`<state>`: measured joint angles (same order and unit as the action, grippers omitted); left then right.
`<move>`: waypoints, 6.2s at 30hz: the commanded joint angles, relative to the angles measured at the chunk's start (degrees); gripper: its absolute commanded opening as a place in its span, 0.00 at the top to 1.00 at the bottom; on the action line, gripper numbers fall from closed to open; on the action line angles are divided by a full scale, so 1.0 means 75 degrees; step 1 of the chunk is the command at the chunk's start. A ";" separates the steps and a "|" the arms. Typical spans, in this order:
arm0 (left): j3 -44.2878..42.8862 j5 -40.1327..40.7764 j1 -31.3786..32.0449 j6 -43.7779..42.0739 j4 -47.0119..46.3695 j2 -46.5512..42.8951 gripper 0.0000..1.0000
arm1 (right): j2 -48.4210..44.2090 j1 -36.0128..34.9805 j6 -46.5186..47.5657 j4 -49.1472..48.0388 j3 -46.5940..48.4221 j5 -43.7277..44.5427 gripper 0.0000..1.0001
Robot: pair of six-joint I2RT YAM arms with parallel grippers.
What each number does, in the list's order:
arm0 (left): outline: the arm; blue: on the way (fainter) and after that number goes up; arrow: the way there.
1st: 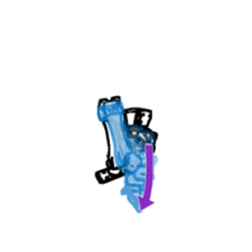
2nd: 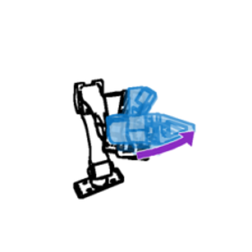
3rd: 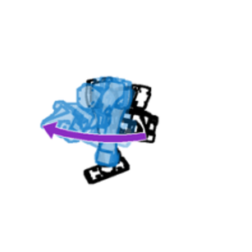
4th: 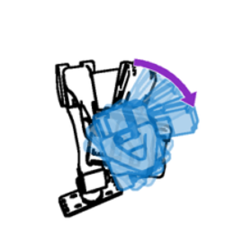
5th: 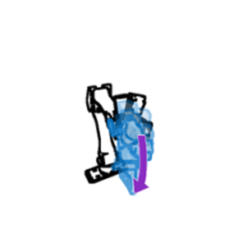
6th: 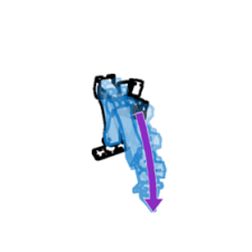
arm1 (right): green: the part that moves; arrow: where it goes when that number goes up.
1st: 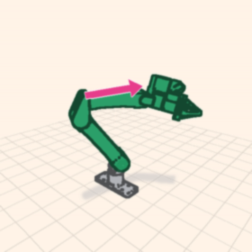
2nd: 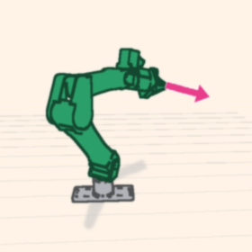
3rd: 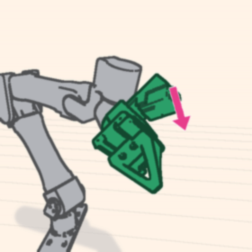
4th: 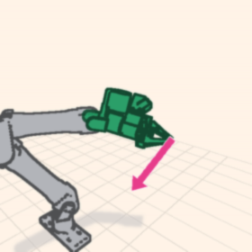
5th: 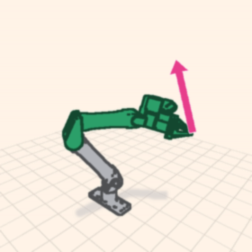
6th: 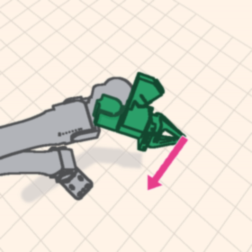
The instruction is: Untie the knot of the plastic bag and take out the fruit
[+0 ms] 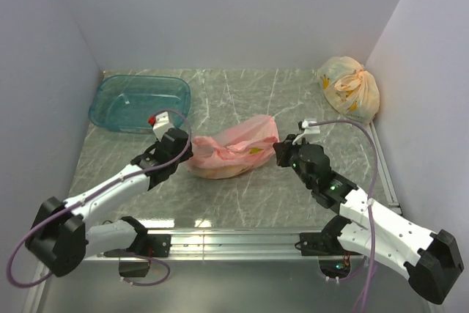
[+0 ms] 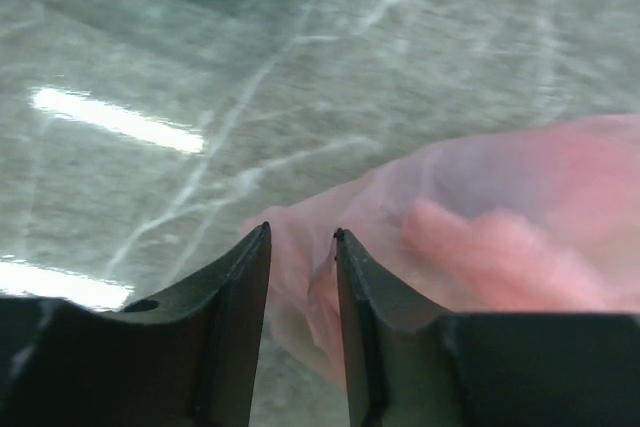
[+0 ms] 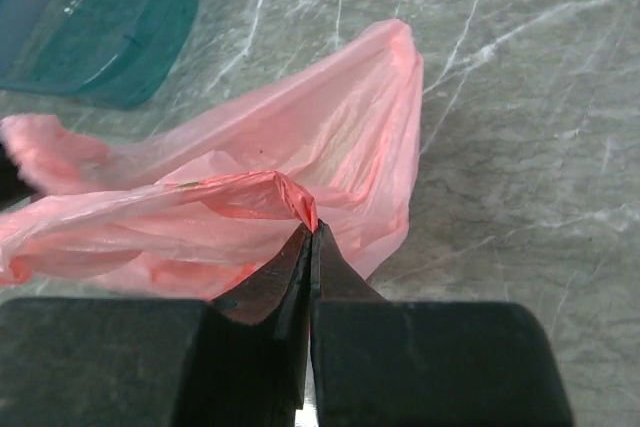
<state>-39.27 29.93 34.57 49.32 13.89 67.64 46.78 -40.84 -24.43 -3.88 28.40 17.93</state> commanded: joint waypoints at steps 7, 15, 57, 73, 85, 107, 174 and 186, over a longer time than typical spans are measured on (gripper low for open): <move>0.0338 -0.1787 0.0032 -0.0376 -0.1232 -0.1762 0.53 | 0.0066 -0.0425 0.0829 0.1780 0.1496 -0.0364 0.33; -0.0072 -0.2140 0.0418 -0.0740 -0.0167 -0.2397 0.08 | 0.1410 -0.1313 0.3511 0.4485 0.4343 -0.1536 0.22; 0.0219 -0.1976 0.2188 -0.0119 -0.1172 0.0380 0.57 | 0.4508 -0.2711 0.5050 0.7150 0.5611 -0.1442 0.23; 0.0829 0.0787 0.2165 0.0361 -0.1007 0.0099 0.99 | 0.3408 -0.1963 0.3799 0.4820 0.4780 -0.0387 1.00; 0.1191 0.1869 0.2036 -0.0283 -0.2577 -0.0942 0.99 | 0.0397 0.0418 -0.0469 0.2077 0.2613 -0.0165 1.00; -0.0970 -0.1713 0.2129 -0.2392 -0.0469 -0.2430 0.31 | 0.0641 0.0359 0.0350 0.0541 0.1017 -0.1442 1.00; 0.0326 -0.1167 0.1004 -0.1372 -0.1559 -0.0171 0.10 | 0.0019 0.0584 0.2645 0.3422 0.3840 -0.1302 0.09; 0.0079 -0.0780 0.1438 -0.1724 -0.1371 0.0041 0.02 | 0.2912 -0.0637 0.5798 0.4491 0.5635 -0.2836 0.07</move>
<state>-37.10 23.40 44.99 38.24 5.02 68.95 62.50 -44.71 11.31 26.22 70.63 0.27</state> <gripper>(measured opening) 0.975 0.932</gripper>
